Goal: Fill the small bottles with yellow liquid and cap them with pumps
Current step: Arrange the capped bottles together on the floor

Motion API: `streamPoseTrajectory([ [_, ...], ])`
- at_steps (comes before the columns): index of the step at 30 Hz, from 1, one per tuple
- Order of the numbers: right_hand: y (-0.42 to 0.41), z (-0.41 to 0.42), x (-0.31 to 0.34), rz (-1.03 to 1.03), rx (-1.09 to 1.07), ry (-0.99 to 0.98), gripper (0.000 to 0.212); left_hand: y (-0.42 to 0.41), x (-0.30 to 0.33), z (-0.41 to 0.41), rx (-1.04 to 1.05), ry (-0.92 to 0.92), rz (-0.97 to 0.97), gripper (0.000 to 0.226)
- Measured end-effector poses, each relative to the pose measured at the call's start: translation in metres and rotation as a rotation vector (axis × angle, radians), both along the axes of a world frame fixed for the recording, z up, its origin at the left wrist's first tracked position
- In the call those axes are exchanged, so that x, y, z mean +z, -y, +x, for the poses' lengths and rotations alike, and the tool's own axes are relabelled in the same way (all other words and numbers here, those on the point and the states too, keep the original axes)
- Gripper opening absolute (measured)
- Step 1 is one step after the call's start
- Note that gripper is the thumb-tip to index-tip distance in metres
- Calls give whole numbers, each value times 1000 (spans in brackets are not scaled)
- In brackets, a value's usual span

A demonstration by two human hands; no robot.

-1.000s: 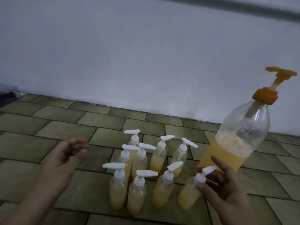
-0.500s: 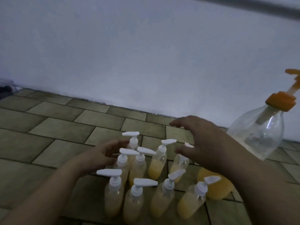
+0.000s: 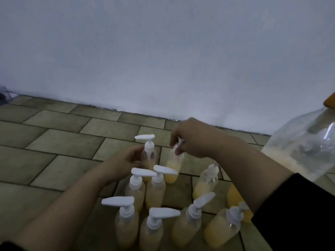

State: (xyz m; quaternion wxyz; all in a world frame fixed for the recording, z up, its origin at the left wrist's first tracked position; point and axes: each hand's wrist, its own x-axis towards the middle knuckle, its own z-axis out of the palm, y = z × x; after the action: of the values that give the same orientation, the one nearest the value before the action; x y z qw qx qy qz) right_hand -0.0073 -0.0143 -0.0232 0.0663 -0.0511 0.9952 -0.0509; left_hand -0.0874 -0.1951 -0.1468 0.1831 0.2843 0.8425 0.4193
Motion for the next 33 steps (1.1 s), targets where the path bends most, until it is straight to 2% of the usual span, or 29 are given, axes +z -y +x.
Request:
streamPoseTrajectory([
  [4,6,-24,-2,-2,-14,-65,24,-5,7,-7,63,9,136,32],
  [12,5,-47,-22,-4,-23,-53,27,-9,8,-15,55,57,160,32],
  [16,0,-46,-21,-80,-57,-27,41,-12,8,-16,50,31,168,28],
  [18,-4,-39,-10,-116,-98,-32,49,-9,8,-17,38,62,136,36],
  [21,-17,-11,20,-103,-163,-126,53,10,7,-14,81,118,118,59],
  [23,-31,19,35,-123,-207,-185,48,30,7,-4,182,64,173,55],
  [25,-43,50,38,-156,-258,-164,45,52,9,12,179,75,212,50],
  [29,-57,88,16,-350,-379,-108,62,71,5,36,-44,423,287,53],
  [31,-58,99,4,-521,-419,-107,72,69,6,45,-104,456,314,54],
  [33,-59,107,-7,-675,-467,-65,79,63,9,53,-130,437,341,73],
])
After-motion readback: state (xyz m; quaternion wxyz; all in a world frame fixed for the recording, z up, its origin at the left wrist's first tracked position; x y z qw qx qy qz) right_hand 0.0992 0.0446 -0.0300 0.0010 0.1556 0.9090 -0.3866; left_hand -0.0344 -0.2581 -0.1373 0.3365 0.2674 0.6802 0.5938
